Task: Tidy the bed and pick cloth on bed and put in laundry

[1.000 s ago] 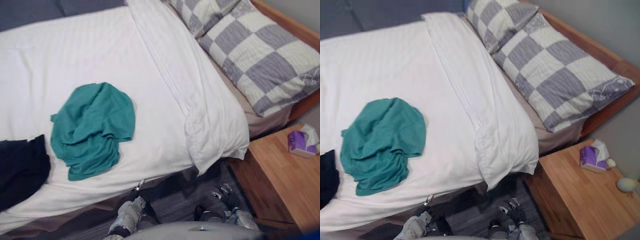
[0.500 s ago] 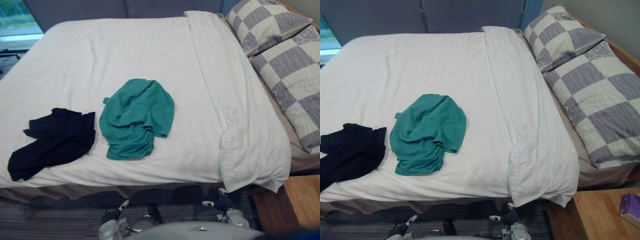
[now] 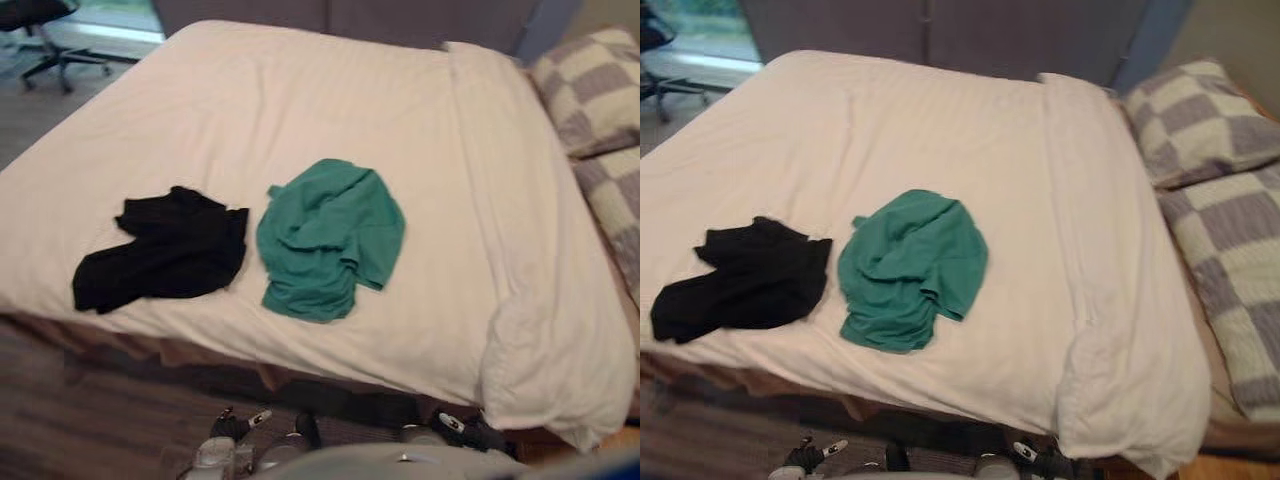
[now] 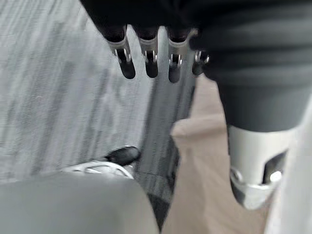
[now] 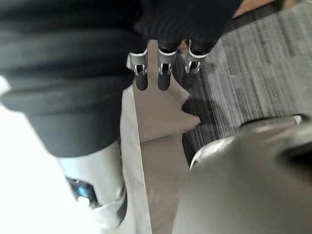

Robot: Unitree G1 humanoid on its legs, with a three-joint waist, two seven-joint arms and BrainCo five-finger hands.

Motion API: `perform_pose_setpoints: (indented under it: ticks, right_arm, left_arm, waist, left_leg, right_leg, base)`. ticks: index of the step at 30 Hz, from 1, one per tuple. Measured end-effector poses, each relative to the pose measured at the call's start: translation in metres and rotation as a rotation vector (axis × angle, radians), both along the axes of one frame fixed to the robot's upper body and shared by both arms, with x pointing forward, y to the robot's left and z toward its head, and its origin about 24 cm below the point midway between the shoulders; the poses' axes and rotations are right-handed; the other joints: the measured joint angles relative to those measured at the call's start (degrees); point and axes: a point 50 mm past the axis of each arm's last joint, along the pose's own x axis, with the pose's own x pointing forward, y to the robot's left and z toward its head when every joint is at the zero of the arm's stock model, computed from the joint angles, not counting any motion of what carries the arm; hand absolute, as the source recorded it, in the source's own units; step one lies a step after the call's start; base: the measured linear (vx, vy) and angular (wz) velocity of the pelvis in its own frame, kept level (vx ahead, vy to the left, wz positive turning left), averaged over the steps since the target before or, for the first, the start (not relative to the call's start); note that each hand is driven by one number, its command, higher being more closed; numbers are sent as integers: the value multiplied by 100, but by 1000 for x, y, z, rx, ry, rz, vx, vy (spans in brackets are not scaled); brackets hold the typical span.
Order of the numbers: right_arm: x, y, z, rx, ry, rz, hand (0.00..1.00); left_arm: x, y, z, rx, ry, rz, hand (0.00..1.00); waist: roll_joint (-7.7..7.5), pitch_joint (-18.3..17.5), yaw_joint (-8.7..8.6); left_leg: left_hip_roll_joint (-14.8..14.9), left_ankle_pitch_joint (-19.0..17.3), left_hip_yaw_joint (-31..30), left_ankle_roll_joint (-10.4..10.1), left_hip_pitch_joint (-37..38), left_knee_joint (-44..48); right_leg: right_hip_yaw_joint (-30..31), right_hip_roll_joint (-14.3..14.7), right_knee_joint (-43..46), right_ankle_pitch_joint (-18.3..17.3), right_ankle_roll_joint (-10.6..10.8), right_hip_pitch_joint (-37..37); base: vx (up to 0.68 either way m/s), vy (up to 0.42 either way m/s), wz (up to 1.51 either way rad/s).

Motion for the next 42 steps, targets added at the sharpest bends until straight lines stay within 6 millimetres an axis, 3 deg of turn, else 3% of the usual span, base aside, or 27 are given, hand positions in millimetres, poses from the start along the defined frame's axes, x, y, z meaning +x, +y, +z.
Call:
perform_pose_setpoints:
  ticks: [2,4,7,9,10,12,13,14,15,16,18,20,22,23,25,26,27,28,29,30,31,33,35,37,38,39,42]
  right_arm:
    - [2,2,0,22,-18,-7,0]
    - [6,-3,3,27,-57,-44,0]
    - [4,-1,3,49,-74,-47,0]
    - [2,4,2,71,-65,-45,0]
    - [-2,2,1,69,-49,-38,0]
    - [-1,-1,3,63,-49,-30,0]
    - [2,-4,4,54,-59,-27,0]
    - [6,-8,6,44,-77,-25,0]
    - [10,-13,9,28,-97,-17,0]
    - [9,-15,9,25,-92,-17,0]
    - [7,-10,7,49,-89,-12,0]
    - [7,0,5,90,-100,-21,0]
    - [8,4,5,108,-112,-34,0]
    - [6,0,5,98,-109,-39,0]
    - [4,-5,5,84,-103,-51,0]
    - [3,-8,6,76,-105,-58,0]
    - [3,-5,5,83,-108,-84,0]
    - [0,3,3,107,-103,-111,0]
    - [-4,5,2,119,-107,-148,0]
    - [-5,5,2,122,-107,-156,0]
    - [-4,7,2,135,-112,-145,0]
    - [1,11,3,152,-148,-99,0]
    - [6,9,5,148,-175,-57,0]
    - [4,8,5,147,-167,-32,0]
    - [0,8,4,146,-159,-22,0]
    - [0,7,4,149,-158,-22,0]
    - [-4,-8,4,101,-123,21,0]
  left_arm:
    - [-9,-3,-3,-10,33,28,0]
    - [-9,-7,-3,-19,23,50,0]
    - [-14,-6,-4,-15,5,141,0]
    - [-12,0,-1,-1,-29,179,0]
    - [-7,0,1,-4,-56,202,0]
    - [-8,-1,1,-12,-83,253,0]
    - [-10,-4,0,-19,-79,276,0]
    - [-15,-7,-1,-21,-66,303,0]
    - [-20,-12,-3,-32,-52,312,0]
    - [-23,-11,-4,-27,-46,318,0]
    - [-17,-5,-1,-2,-63,324,0]
    - [-11,0,1,8,-77,323,0]
    - [-15,5,1,10,-68,356,0]
    - [-21,3,0,5,-55,362,0]
    - [-25,1,-2,-11,-45,360,0]
    - [-28,-2,-3,-24,-27,363,0]
    - [-27,1,-4,-29,-9,372,0]
    - [-28,8,-3,-12,4,369,0]
    - [-32,10,-4,-10,38,371,0]
    - [-37,8,-5,-18,60,376,0]
    - [-46,7,-7,-23,101,374,0]
    - [-54,5,-8,-40,139,370,0]
    - [-50,4,-9,-43,161,315,0]
    - [-46,4,-9,-37,182,266,0]
    - [-42,3,-9,-34,188,238,0]
    - [-39,1,-9,-39,185,234,0]
    - [-32,-12,-11,-69,155,228,0]
  waist:
    - [-44,-34,11]
    - [125,14,-108]
    - [172,61,-56]
    - [63,91,22]
    - [56,96,93]
    - [115,83,251]
    - [140,92,258]
    - [261,67,235]
    - [426,-32,197]
    - [462,-62,194]
    - [261,-93,21]
    - [-4,-115,44]
    - [34,-135,86]
    - [103,-165,70]
    - [187,-185,69]
    - [262,-208,64]
    - [171,-215,30]
    - [-7,-242,26]
    - [27,-255,26]
    - [33,-277,29]
    - [26,-323,111]
    - [-11,-340,107]
    - [31,-338,-39]
    - [53,-338,-116]
    - [62,-342,-97]
    - [62,-344,-102]
    - [314,-315,-72]
  left_leg:
    - [-15,-144,819,56,26,36]
    - [194,-339,1580,-125,-43,450]
    - [313,-543,1548,-122,103,907]
    - [691,-813,1522,-113,-225,2209]
    - [1091,-918,1560,-159,-630,3303]
    - [1607,-1349,1715,-255,-1002,3953]
    - [1772,-1326,1718,-281,-1048,3738]
    - [1929,-1001,1700,-249,-1031,3140]
    - [2034,30,1647,-83,-1005,2403]
    - [1950,107,1443,-390,-977,2289]
    - [1421,222,1352,-457,-812,1901]
    - [1167,226,1276,-574,-834,1863]
    - [1646,-304,1118,-553,-973,2589]
    - [2055,-375,893,-601,-952,2828]
    - [2359,-351,483,-642,-801,2777]
    - [2407,-427,396,-981,-698,2581]
    - [2246,-796,555,-1622,-602,2498]
    - [2107,-830,636,-1523,-596,2569]
    - [2113,-957,788,-1493,-551,2602]
    - [2149,-982,923,-1450,-457,2544]
    - [2142,-953,1300,-1371,-148,2293]
    - [1957,-797,1651,-1210,149,1853]
    - [1685,-559,1689,-1054,175,1375]
    - [1486,-339,1652,-993,197,1060]
    - [1362,-231,1640,-971,196,927]
    - [1318,-184,1624,-973,218,866]
    - [1300,102,1494,-884,423,447]
  right_leg:
    - [-255,-139,-313,5,-231,-18]
    - [-400,-212,-298,14,-207,-33]
    - [-408,-222,-241,60,-136,306]
    - [-406,-253,-91,203,-1,402]
    - [-394,-249,-45,357,29,414]
    - [-214,-291,-162,331,-47,498]
    - [-131,-337,-196,302,-67,484]
    - [-125,-423,-190,258,6,417]
    - [-77,-473,-148,131,217,320]
    - [-10,-558,-118,16,345,289]
    - [70,-1004,-180,-15,440,277]
    - [130,-1341,-403,31,552,297]
    - [195,-1431,-486,162,652,303]
    - [290,-1468,-483,205,739,285]
    - [512,-1586,-508,280,962,207]
    - [652,-1659,-556,352,1136,98]
    - [791,-1870,-659,562,1251,115]
    - [821,-2013,-718,816,1235,89]
    - [735,-1998,-867,1489,994,50]
    - [622,-1946,-964,1837,822,38]
    - [127,-1905,-993,2233,463,-51]
    - [-389,-1797,-317,1940,306,-308]
    - [-59,-1218,548,856,444,-680]
    - [206,-751,663,221,488,-694]
    - [312,-587,276,17,385,-560]
    - [320,-560,122,62,435,-426]
    - [309,-428,-69,170,305,-252]
  base:
    - [118,-47,-3]
    - [234,-44,18]
    - [207,16,15]
    - [79,-13,13]
    - [-42,-44,-20]
    - [-91,-124,-65]
    - [-152,-201,-104]
    - [-88,-77,-100]
    - [-13,55,-81]
    - [95,225,-43]
    - [66,298,1]
    - [5,188,-16]
    - [37,-6,-44]
    - [84,-22,-46]
    - [74,121,-49]
    - [59,411,-36]
    - [17,446,-36]
    - [-6,458,-32]
    - [-54,310,-44]
    - [-60,408,-88]
    - [-69,360,-106]
    - [-50,248,-84]
    - [46,-101,-21]
    - [63,-222,17]
    - [49,-176,16]
    - [13,-90,12]
    - [28,-64,11]
